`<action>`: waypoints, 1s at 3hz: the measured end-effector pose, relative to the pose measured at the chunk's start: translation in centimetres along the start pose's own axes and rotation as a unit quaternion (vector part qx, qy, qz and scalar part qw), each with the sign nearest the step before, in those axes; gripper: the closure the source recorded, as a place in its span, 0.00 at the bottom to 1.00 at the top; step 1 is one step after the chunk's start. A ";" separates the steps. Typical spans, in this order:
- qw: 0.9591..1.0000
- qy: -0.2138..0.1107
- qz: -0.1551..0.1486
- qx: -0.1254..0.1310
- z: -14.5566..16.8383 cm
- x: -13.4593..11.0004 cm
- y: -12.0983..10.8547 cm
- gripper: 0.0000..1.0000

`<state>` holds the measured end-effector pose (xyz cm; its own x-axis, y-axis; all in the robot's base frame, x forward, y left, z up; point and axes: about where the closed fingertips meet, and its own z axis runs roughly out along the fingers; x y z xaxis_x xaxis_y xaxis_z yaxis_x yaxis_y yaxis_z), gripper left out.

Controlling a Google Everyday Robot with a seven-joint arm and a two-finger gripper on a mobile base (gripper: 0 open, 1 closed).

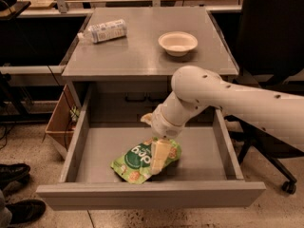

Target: Pick green rice chip bag from top drawer and place on counter

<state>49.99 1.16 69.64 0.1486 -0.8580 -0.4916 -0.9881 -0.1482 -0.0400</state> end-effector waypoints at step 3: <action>0.997 0.020 -0.073 -0.009 4.4 3.5 -3.3 0.04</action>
Offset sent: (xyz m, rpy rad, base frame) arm 0.0519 0.0041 -0.0490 -0.0293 -0.0852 0.1014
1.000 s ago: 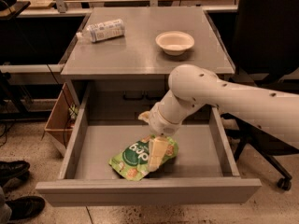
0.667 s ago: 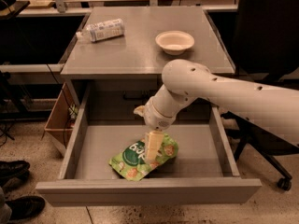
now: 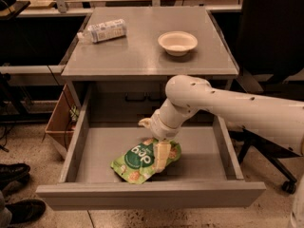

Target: Pick green rice chip bag from top drawer and place on counter

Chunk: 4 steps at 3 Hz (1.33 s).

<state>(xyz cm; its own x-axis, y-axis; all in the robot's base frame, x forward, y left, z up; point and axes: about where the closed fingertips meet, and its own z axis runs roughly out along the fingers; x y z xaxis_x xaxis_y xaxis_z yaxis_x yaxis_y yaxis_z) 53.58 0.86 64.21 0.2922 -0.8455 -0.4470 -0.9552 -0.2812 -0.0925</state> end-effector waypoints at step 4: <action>1.000 -0.011 -0.011 -0.007 -3.9 -1.8 1.3 0.96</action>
Offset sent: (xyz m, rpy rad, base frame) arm -0.0252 -0.0130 -0.0438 0.0007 0.0312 0.0834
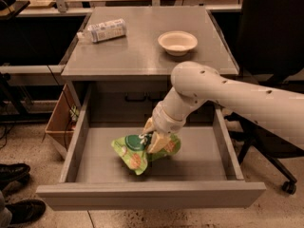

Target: Pick green rice chip bag from top drawer and place on counter

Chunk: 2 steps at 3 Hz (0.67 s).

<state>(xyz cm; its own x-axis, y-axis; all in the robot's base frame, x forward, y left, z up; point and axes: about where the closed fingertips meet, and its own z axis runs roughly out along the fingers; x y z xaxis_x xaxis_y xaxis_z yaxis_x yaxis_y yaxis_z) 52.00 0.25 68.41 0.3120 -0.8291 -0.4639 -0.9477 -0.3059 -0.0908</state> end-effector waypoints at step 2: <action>0.998 0.013 0.005 0.063 -14.1 -5.2 -2.6 1.00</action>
Offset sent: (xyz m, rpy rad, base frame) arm 0.0350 -0.0277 0.2501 0.0263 -0.1878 -0.1286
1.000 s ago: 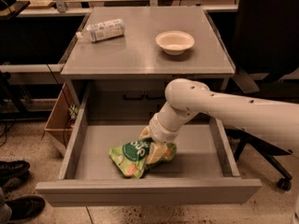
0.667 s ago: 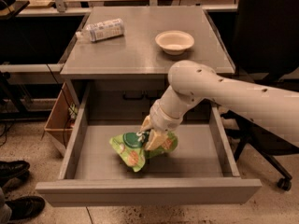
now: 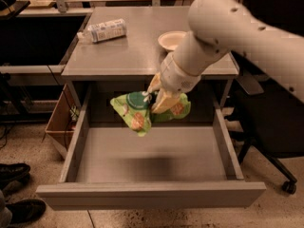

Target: Pick green rice chip bag from top drawer and place on counter

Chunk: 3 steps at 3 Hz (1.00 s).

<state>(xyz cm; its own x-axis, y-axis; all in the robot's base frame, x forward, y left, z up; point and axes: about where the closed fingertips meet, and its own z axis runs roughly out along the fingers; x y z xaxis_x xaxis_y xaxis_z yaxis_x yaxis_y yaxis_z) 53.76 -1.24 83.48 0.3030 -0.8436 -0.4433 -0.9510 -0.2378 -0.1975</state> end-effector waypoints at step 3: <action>0.993 -0.060 -0.045 0.093 -6.4 -9.7 -10.9 1.00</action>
Offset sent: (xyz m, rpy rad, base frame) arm 0.0694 0.0629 0.1615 0.1913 -0.1939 -0.0296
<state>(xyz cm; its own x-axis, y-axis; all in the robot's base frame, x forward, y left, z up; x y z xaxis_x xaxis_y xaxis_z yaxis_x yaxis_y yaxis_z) 60.79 6.50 95.50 0.4028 -0.7564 -0.5153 -0.8950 -0.2077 -0.3947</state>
